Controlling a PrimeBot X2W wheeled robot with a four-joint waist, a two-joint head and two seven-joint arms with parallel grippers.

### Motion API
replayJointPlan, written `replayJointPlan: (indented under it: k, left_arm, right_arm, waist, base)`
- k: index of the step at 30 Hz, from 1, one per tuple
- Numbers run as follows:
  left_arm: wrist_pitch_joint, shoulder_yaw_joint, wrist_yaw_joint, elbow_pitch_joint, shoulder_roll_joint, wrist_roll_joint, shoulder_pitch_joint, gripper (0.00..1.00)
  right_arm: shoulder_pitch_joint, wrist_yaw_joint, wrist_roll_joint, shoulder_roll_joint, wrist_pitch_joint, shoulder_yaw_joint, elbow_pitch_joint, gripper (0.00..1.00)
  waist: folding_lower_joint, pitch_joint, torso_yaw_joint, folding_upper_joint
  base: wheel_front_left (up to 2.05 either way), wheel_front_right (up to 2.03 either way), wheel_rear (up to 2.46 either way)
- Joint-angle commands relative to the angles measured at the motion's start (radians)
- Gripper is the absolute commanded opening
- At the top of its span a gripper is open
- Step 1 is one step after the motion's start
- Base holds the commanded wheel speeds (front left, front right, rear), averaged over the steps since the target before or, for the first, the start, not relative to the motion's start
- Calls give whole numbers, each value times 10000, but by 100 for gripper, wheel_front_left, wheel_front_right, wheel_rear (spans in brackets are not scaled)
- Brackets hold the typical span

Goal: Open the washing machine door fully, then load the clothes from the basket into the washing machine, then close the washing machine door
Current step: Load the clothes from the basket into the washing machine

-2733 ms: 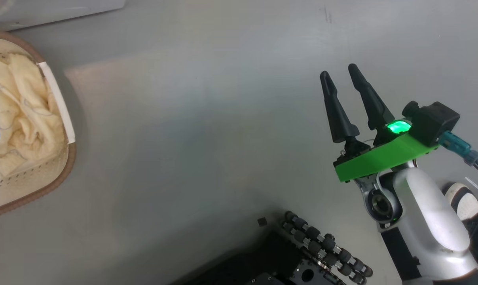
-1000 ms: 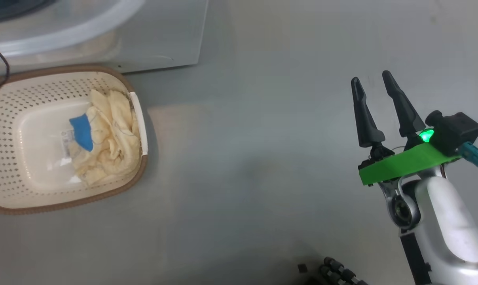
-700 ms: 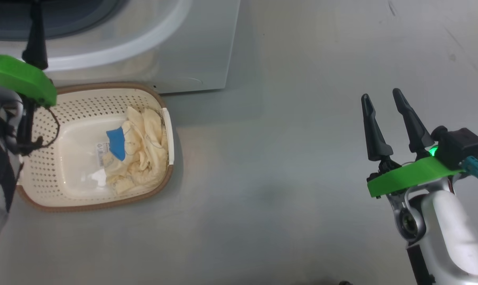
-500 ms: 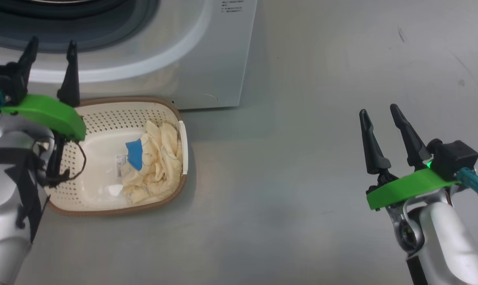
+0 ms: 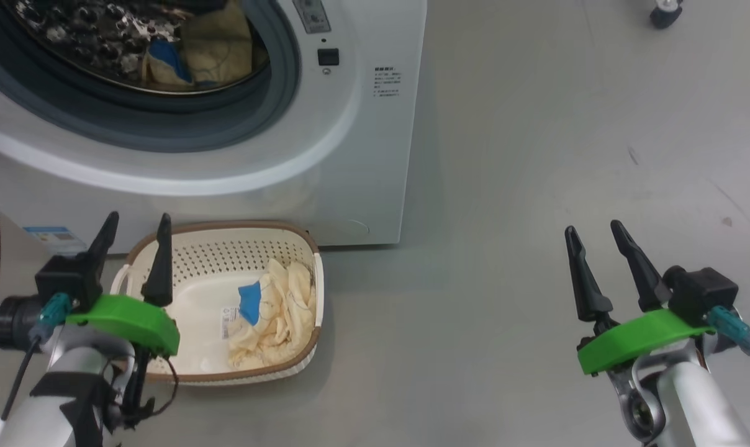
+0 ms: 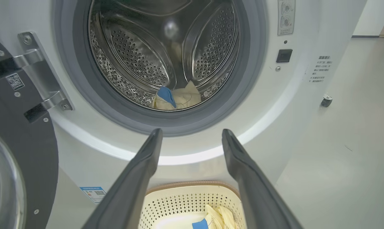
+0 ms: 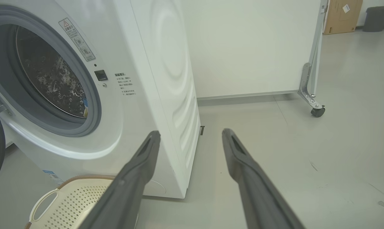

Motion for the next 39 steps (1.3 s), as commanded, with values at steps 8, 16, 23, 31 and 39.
replayJointPlan:
  k: [8, 16, 23, 31, 39]
  left_arm:
    - [-66, 949, 571, -1395, 95, -278, 1552, 100]
    - [-66, 1487, 951, -2355, -323, -424, 2861, 100]
    - [-66, 1427, 1145, -2677, -554, -38, 3433, 100]
    - [-66, 1557, 1354, -2748, -913, 453, 3740, 100]
    - [-66, 1819, 1189, -2722, -1150, 680, 3781, 100]
  right_arm:
    - [429, -29, 34, -106, -65, 231, -149, 100]
    - [670, -29, 131, -95, -65, 332, -138, 100]
    - [684, -29, 208, -82, -65, 400, -170, 100]
    - [762, -29, 286, -54, -65, 483, -181, 100]
    - [738, -29, 282, -45, -65, 460, -161, 100]
  waist:
    - [1, -1417, 233, -1]
    - [1, -1818, 310, -1]
    - [1, -1867, 285, -1]
    - [1, -1861, 205, -1]
    - [1, -1842, 135, -1]
  base:
    - [0, 0, 0]
    - [0, 0, 0]
    - [0, 0, 0]
    - [0, 0, 0]
    - [0, 0, 0]
